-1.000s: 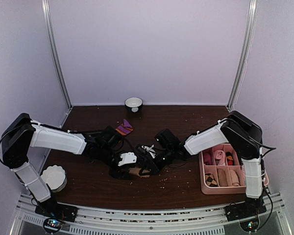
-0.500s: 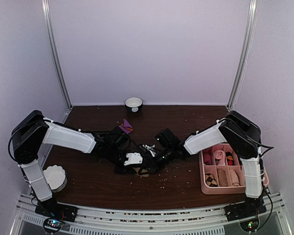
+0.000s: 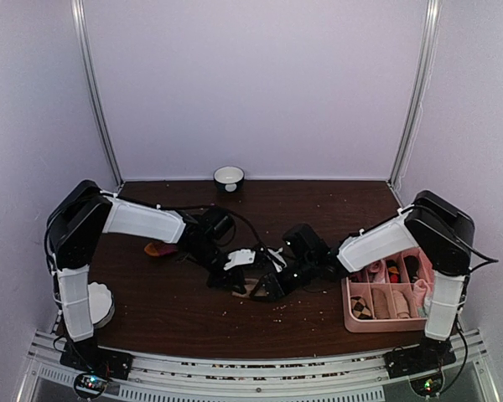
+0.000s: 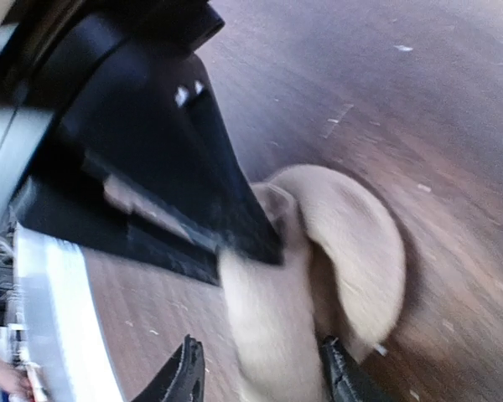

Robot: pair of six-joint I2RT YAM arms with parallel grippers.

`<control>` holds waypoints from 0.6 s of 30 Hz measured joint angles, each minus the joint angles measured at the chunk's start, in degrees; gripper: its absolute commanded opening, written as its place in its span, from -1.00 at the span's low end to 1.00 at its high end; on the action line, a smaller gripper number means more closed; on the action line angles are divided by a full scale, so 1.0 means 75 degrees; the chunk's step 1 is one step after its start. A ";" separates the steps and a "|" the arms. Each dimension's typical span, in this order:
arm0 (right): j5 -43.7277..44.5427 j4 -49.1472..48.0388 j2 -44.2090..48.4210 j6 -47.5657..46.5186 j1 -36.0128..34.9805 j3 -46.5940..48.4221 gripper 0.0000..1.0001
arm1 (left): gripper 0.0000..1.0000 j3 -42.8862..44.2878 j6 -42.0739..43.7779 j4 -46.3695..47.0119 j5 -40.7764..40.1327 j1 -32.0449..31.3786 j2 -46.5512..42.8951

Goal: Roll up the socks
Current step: Roll the sock at the center of the board.

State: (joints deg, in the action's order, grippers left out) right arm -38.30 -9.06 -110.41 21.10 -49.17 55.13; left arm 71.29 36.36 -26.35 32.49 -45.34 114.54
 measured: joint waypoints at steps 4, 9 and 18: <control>0.0836 0.0154 0.0452 -0.0443 0.0000 -0.0367 -0.03 | -1.00 0.0286 -0.0160 -0.0353 0.0501 0.0169 0.0262; 0.2005 0.0207 0.1209 -0.0851 0.0003 -0.1081 0.02 | -1.00 0.1142 -0.0551 -0.1244 0.1035 0.0358 0.0906; 0.3759 0.0003 0.2375 -0.1705 -0.0548 -0.1886 1.00 | -1.00 0.2090 -0.1198 -0.2387 0.2532 0.0860 0.1909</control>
State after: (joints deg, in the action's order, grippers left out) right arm -10.11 -9.04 -92.60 8.32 -53.28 40.99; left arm 86.96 27.38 -44.25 51.48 -38.89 128.86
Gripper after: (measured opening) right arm 0.954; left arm 0.063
